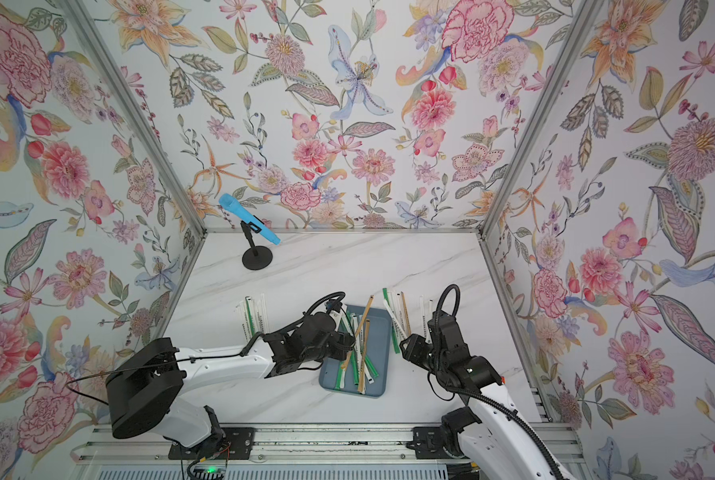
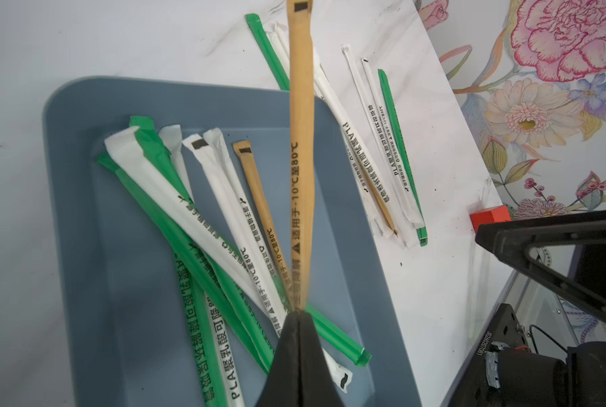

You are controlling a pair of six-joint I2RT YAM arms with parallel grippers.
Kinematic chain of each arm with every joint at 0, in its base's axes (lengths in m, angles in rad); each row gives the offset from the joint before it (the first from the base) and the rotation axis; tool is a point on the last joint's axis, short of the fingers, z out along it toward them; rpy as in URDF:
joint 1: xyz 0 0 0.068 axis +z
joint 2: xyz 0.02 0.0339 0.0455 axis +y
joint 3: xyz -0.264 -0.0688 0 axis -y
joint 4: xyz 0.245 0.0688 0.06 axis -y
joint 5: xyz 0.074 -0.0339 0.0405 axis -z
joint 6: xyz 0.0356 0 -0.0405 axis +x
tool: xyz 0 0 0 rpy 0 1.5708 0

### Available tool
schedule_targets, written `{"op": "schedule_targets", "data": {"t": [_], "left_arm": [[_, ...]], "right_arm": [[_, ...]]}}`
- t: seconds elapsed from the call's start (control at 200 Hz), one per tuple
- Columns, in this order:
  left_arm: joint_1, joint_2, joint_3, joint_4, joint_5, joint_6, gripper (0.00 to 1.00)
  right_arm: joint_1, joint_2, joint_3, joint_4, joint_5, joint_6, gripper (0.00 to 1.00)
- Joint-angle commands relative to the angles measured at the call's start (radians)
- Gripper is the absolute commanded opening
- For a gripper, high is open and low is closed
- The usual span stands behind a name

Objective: Put the straws into the storage box
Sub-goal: Place the straw in the storage box.

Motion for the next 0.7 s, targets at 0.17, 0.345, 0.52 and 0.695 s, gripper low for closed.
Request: {"op": "schedule_targets", "data": {"t": [0.17, 0.345, 0.52, 0.695], "left_arm": [[-0.037, 0.008, -0.081, 0.004, 0.036, -0.11, 0.0], [-0.042, 0.051, -0.109, 0.032, 0.053, -0.136, 0.01], [-0.042, 0.052, -0.094, 0.001, 0.009, -0.124, 0.38], [-0.044, 0.029, -0.046, -0.035, -0.039, -0.094, 0.59]], "right_arm": [[-0.117, 0.183, 0.054, -0.022, 0.108, -0.173, 0.58], [-0.155, 0.342, 0.113, -0.019, 0.118, -0.295, 0.62], [-0.12, 0.384, 0.094, -0.008, 0.081, -0.294, 0.58], [-0.074, 0.327, 0.039, -0.007, 0.079, -0.247, 0.54]]}}
